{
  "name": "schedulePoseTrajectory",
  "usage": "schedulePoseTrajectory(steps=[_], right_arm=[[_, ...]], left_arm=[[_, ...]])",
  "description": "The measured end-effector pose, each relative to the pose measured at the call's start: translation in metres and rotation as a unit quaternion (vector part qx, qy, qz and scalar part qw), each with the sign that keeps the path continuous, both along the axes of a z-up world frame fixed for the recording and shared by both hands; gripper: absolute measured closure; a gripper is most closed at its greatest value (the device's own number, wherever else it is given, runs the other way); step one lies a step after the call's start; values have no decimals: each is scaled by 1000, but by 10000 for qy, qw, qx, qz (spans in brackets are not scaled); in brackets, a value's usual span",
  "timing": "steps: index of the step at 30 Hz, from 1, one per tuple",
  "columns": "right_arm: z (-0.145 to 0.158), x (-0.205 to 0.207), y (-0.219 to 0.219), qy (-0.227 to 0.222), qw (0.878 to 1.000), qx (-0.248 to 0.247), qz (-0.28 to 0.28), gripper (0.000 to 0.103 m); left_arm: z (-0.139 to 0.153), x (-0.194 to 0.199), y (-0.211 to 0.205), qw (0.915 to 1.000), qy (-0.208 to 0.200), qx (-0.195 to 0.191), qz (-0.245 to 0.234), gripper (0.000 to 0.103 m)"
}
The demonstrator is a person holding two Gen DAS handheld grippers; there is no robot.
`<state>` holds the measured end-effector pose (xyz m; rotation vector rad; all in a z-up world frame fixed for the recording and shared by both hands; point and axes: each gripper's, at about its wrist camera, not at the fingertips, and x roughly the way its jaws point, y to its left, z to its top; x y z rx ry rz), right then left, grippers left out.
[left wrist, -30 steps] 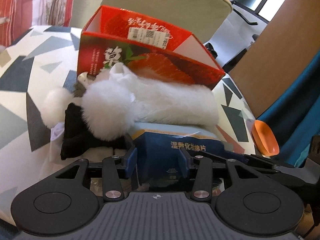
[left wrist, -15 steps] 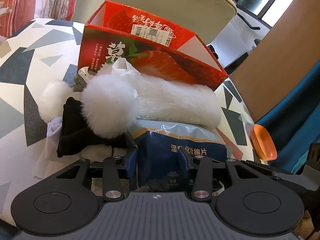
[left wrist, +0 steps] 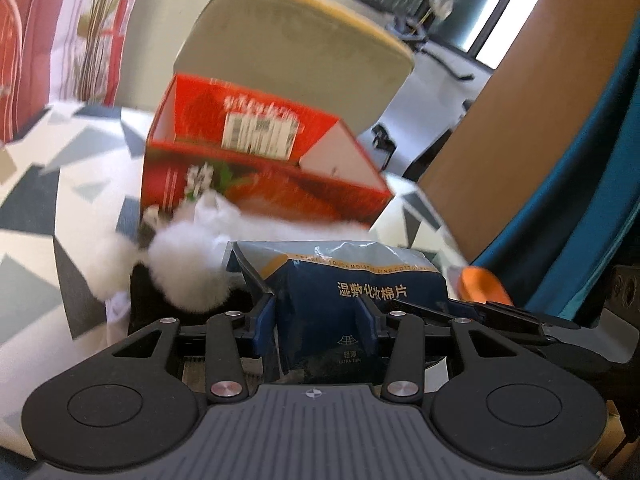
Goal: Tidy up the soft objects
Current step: 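Lift the blue packet into the red box and open the right tool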
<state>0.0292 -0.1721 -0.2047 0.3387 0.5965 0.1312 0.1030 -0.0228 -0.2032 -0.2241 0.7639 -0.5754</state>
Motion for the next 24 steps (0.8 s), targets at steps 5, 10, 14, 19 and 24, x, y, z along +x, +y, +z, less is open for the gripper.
schedulePoseTrajectory(steps=[5,10,14,19,24], right_arm=[[31,0,-1,-446,9988,-201,58,60],[63,18,-4,-902,9947,-466,190,60],[84,48,-10,-1236,9901,-602,282,60],[93,94,-23,-1387,9874,-692,319,59],[98,146,-35,-1215,9897,-680,331,59]], left_arm=[[25,0,1,9988,-491,-70,12,57],[52,15,0,9944,-1045,-70,133,57],[67,42,-4,9909,-1317,-108,251,57],[74,91,-10,9911,-1259,-176,386,57],[80,132,-15,9918,-1169,-93,510,57]])
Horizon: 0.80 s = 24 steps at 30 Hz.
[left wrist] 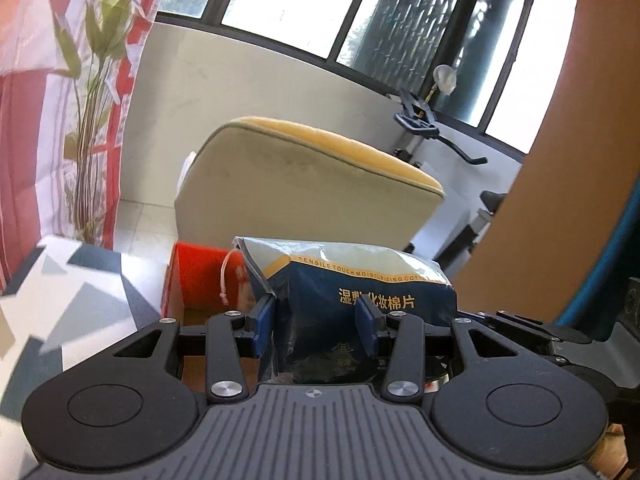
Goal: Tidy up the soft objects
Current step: 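Lift the blue packet into the red box and open the right tool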
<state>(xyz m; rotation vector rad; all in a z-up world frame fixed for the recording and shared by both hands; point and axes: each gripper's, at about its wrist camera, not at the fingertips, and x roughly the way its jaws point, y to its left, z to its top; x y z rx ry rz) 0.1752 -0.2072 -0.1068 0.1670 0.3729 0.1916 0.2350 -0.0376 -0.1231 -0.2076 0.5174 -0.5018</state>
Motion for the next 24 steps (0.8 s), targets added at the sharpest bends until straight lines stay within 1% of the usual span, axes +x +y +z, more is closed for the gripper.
schedulePoseTrajectory(steps=[2,7,11,14,17,19,21,24], right_arm=[[0,19,-1,26,10000,27,-8,59],[-8,59,-16,199,9997,138,-50,59],[-26,88,-25,459,9988,108,-95,59],[-46,110,-31,717,9971,198,-160,59],[-69,129,-37,1088,9933,282,-261,60],[-86,140,-42,1439,9884,381,-310,61],[-101,146,-49,1827,9810,553,-347,61],[-118,152,-49,2314,9703,619,-349,62]], left_arm=[[1,13,-3,10000,-27,25,38,57],[-13,45,-8,9998,201,52,49,57],[-34,76,-15,9984,544,120,43,57],[-52,94,-22,9960,871,167,61,57],[-72,109,-31,9915,1252,359,35,58],[-84,116,-35,9869,1539,485,-49,58],[-94,121,-37,9819,1789,606,-134,57],[-105,126,-37,9732,2165,738,-213,57]])
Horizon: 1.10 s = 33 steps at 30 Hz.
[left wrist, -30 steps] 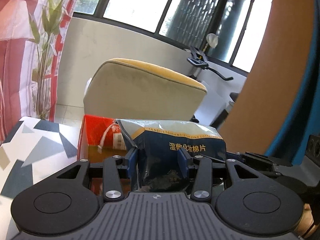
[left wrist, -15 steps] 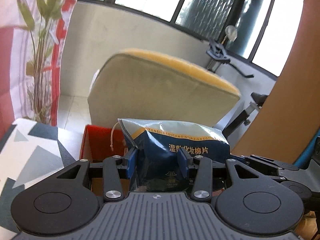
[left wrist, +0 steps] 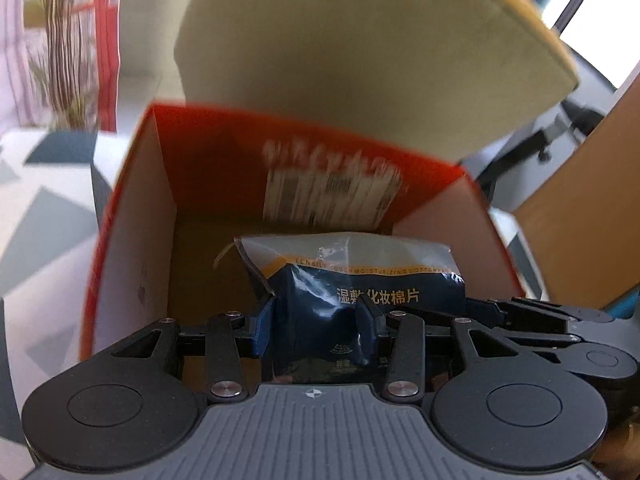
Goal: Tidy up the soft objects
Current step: 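Lift the blue packet into the red box and open the right tool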
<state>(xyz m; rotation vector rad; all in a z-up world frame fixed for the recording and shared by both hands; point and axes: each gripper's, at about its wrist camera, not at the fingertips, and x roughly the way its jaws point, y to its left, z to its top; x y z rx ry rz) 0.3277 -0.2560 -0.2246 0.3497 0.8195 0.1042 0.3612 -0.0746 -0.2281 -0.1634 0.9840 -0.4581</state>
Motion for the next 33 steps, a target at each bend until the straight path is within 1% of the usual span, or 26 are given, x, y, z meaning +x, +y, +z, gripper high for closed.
schedulePoseTrajectory(steps=[2,4,6,7,10,14,16,19,20,23,28,31,33], right_arm=[[-8,2,0,311,9995,70,-41,63],[-16,4,1,612,9979,191,-99,63],[-21,5,2,834,9961,252,-109,63],[-23,5,4,928,9953,242,-121,65],[-27,7,8,1130,9933,206,-93,66],[-31,13,15,1309,9914,-23,-73,67],[-36,15,19,1482,9888,-149,-110,70],[-36,13,21,1567,9867,-283,-317,69],[-34,12,23,1520,9871,-330,-379,69],[-20,0,29,1195,9909,-419,-449,66],[14,-48,28,114,9984,-272,-475,63],[30,-86,28,-460,9973,-154,-548,61],[37,-111,28,-789,9952,-43,-580,59]], left_arm=[[-5,0,1,9998,171,77,-41,58],[-9,-4,2,9995,250,182,-106,58],[-11,-8,6,9991,271,285,-129,58],[-11,-9,7,9990,273,325,-115,58],[-9,-17,13,9984,221,527,-42,58],[-2,-20,21,9993,86,370,17,58],[3,-24,26,9994,-10,351,60,58],[16,-33,34,9993,-195,299,68,58],[21,-37,38,9991,-284,294,75,57],[34,-51,48,9978,-580,294,106,57],[48,-82,74,9961,-849,-14,241,57],[52,-107,90,9943,-1020,-132,286,57],[50,-119,95,9938,-1055,-133,329,57]])
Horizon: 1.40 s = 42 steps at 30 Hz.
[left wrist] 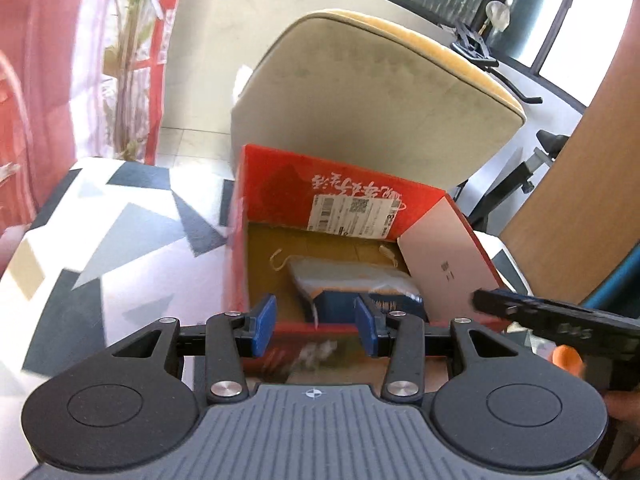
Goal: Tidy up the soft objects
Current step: 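Lift the blue packet into the red box and open the right tool, then grasp the white fluffy plush with the right tool while the left tool grasps the white bag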
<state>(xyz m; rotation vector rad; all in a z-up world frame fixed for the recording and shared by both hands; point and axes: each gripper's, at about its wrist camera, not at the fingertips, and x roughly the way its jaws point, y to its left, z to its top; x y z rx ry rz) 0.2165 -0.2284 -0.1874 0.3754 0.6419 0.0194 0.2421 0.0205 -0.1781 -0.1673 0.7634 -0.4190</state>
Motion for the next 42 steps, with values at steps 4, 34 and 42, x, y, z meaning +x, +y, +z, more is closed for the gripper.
schedulePoseTrajectory(steps=[4,34,42], right_arm=[[4,-44,4,-384,9992,21,-122,59],[-90,-106,33,272,9889,-1460,-15,28],[-97,-93,16,406,9874,-1507,-255,39]], left_arm=[[-4,-25,9,9999,-34,-64,99,57],[-57,-78,-1,9995,123,-165,226,56],[-62,-74,-8,9997,211,-95,114,51]])
